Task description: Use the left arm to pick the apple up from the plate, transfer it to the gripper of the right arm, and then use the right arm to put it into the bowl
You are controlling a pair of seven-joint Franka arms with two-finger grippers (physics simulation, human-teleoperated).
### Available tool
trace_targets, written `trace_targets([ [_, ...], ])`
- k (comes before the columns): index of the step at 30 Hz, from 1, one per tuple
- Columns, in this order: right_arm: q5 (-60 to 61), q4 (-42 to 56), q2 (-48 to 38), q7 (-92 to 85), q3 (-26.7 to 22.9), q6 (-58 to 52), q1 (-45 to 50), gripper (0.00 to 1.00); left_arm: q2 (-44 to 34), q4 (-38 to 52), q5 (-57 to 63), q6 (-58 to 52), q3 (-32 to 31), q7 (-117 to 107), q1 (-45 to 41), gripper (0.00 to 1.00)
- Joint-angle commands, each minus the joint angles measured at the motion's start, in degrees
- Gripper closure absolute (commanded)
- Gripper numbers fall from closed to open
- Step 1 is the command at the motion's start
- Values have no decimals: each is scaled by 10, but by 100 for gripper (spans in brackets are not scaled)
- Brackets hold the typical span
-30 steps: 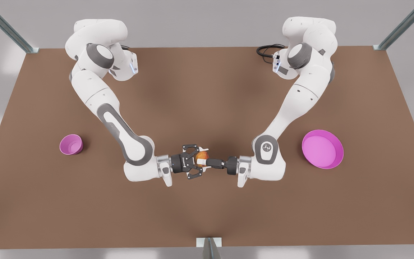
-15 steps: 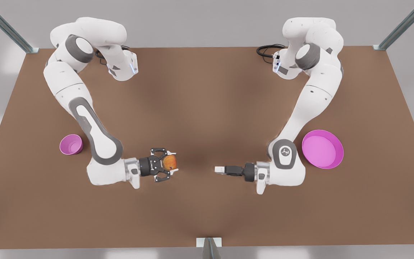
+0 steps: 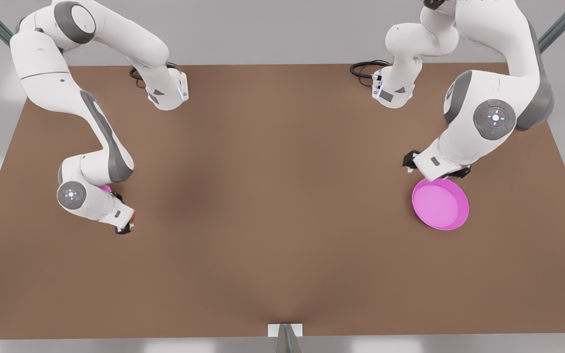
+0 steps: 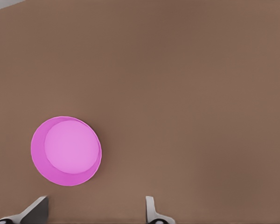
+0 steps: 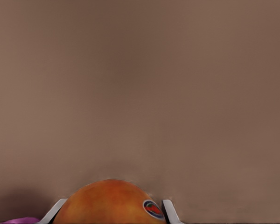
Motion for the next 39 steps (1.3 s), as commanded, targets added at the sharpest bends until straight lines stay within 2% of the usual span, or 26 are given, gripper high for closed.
trace_targets([
  [1, -48, -12, -2, 92, 0, 63, -26, 29, 43, 50, 23, -90, 3, -46, 3, 0],
  [6, -50, -87, -30, 89, 3, 119, -94, 29, 70, 77, 74, -80, 2, -48, 0, 0],
  [21, -60, -216, -68, 78, 8, 165, -219, 28, 69, 77, 51, -101, 2, -50, 7, 0],
  [32, -60, -219, -58, 79, 4, 186, -229, 27, 69, 77, 50, -102, 1, -50, 6, 0],
  [35, -60, -219, -58, 79, 4, 187, -229, 21, 69, 77, 50, -102, 1, -50, 6, 0],
  [36, -60, -219, -58, 80, 4, 187, -229, 0, 69, 77, 50, -102, 1, -50, 6, 0],
  [39, -60, -219, -59, 80, 3, 186, -230, 0, 69, 77, 50, -102, 1, -50, 6, 0],
])
